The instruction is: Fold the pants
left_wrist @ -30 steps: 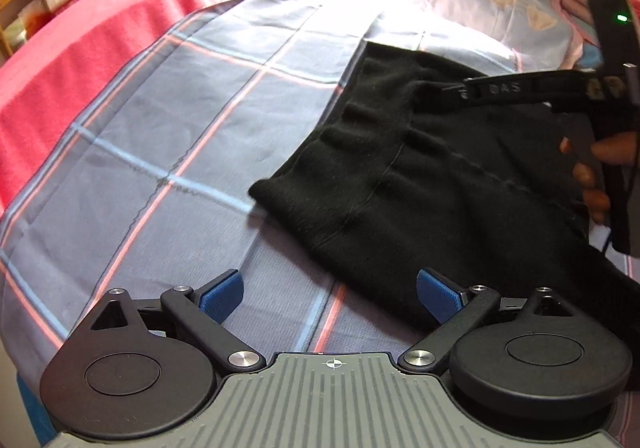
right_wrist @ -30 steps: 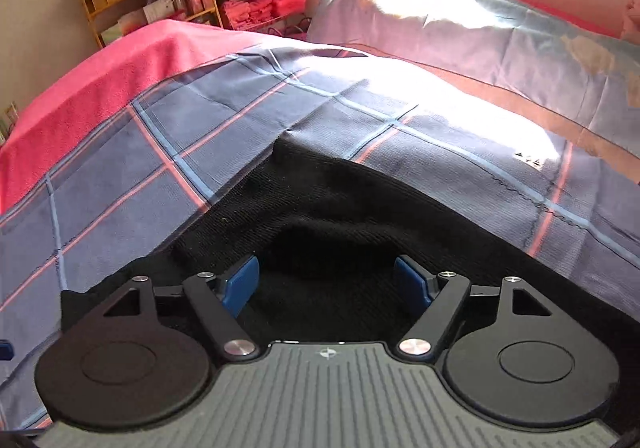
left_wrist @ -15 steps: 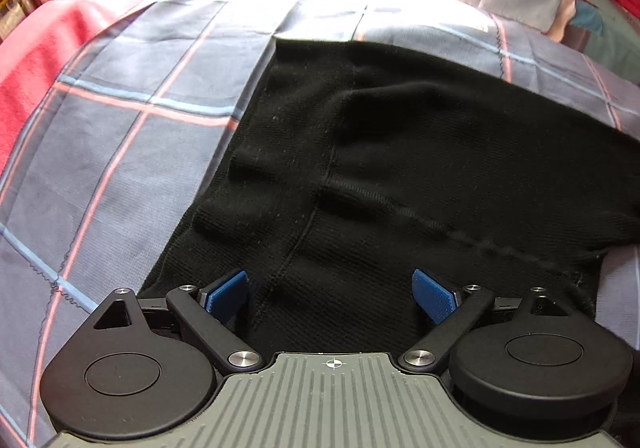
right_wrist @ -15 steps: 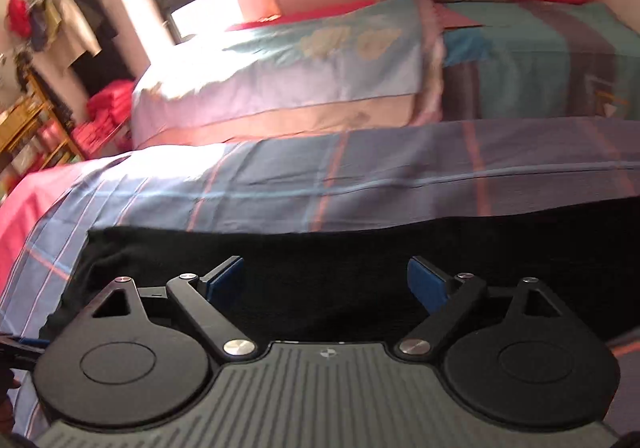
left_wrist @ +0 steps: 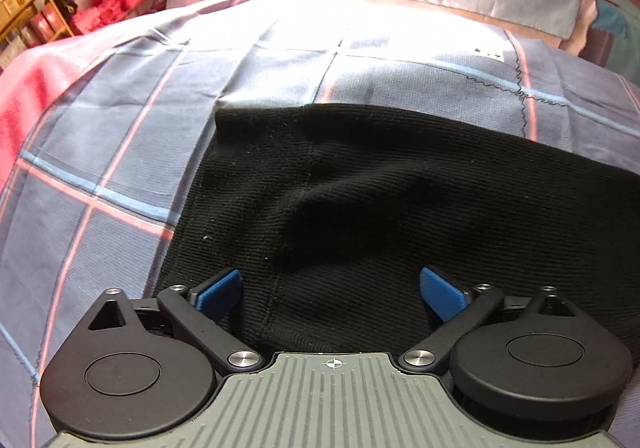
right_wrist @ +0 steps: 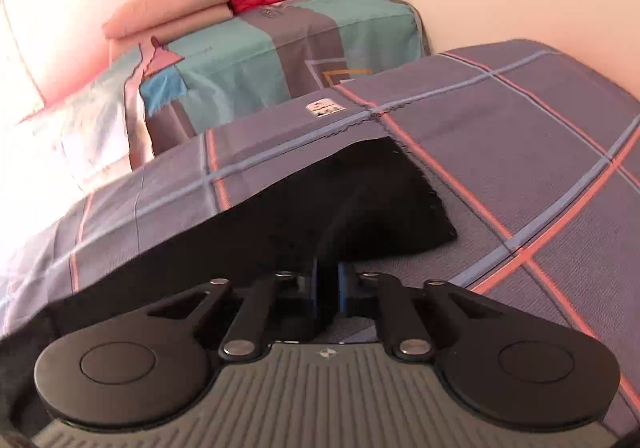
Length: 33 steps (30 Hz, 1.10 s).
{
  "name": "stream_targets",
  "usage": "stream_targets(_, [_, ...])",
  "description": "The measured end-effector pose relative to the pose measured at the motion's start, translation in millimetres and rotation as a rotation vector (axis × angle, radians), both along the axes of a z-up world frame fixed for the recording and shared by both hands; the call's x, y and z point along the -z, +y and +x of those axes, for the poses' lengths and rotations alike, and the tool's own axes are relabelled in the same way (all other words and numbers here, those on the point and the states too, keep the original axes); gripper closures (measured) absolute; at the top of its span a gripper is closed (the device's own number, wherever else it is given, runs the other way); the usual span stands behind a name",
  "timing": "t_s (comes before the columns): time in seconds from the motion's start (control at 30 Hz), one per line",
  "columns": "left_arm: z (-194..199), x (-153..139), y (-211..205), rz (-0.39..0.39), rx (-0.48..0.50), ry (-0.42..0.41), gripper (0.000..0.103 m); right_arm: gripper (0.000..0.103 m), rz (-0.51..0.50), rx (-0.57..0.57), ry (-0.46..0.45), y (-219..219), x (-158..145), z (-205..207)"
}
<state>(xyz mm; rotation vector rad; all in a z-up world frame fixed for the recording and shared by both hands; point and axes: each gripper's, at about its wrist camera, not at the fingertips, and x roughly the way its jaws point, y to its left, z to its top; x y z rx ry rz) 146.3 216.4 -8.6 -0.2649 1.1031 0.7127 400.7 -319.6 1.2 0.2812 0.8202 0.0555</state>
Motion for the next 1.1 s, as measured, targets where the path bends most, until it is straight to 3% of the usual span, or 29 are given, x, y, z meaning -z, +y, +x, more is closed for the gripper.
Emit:
stream_targets(0.07, [-4.1,1.5,3.8,-0.011,-0.007,-0.014,0.0,0.092,0.102,0.051,0.021,-17.1,0.3,3.9])
stream_targets(0.13, [-5.8,2.1,7.7,-0.027,-0.021,-0.022,0.0,0.082,0.084,0.104,0.016,-13.7,-4.5,-0.7])
stream_targets(0.2, [-3.0,4.4,7.4,-0.019,-0.015,-0.014,0.0,0.048,-0.023,0.194,-0.035,5.0,-18.3,-17.3])
stream_targets(0.23, [-2.3,4.9,6.3,-0.013,-0.014,-0.011,0.0,0.046,-0.072,0.161,-0.091,19.6,-26.1,-29.3])
stream_targets(0.33, [-1.0,6.0,3.3,0.006,-0.025,-0.006,0.0,0.043,-0.073,-0.168,-0.106,77.7,-28.8,-43.1])
stream_targets(0.43, [-2.8,5.2,0.5,0.017,-0.024,0.0,0.0,0.033,-0.042,-0.433,0.058,116.2,-8.1,-36.0])
stream_targets(0.47, [-2.0,5.1,0.0,0.018,-0.025,0.004,0.0,0.035,-0.065,-0.431,0.066,117.6,-2.2,-32.1])
stream_targets(0.5, [-1.2,4.3,0.2,0.017,-0.026,0.01,0.0,0.051,-0.061,-0.386,0.042,111.9,-3.5,-29.4])
stream_targets(0.57, [-0.4,1.8,0.0,0.011,-0.026,0.027,0.0,0.063,-0.043,-0.236,0.07,95.5,-10.3,-21.7])
stream_targets(0.63, [-1.5,-1.7,-2.3,0.016,-0.02,0.044,0.0,0.043,-0.146,-0.122,0.08,92.1,-22.3,-25.2])
stream_targets(0.67, [-3.5,-3.2,-4.6,0.024,-0.014,0.053,0.0,0.033,-0.171,-0.148,0.063,95.3,-28.0,-31.2])
stream_targets(0.93, [-35.4,-22.2,-22.8,0.037,0.023,0.061,0.0,0.028,-0.149,-0.574,0.002,144.1,-66.3,-141.8])
stream_targets(1.1, [-59.9,-31.0,-35.1,0.035,0.043,0.052,0.0,0.025,-0.184,-0.907,-0.031,198.5,-64.2,-236.0])
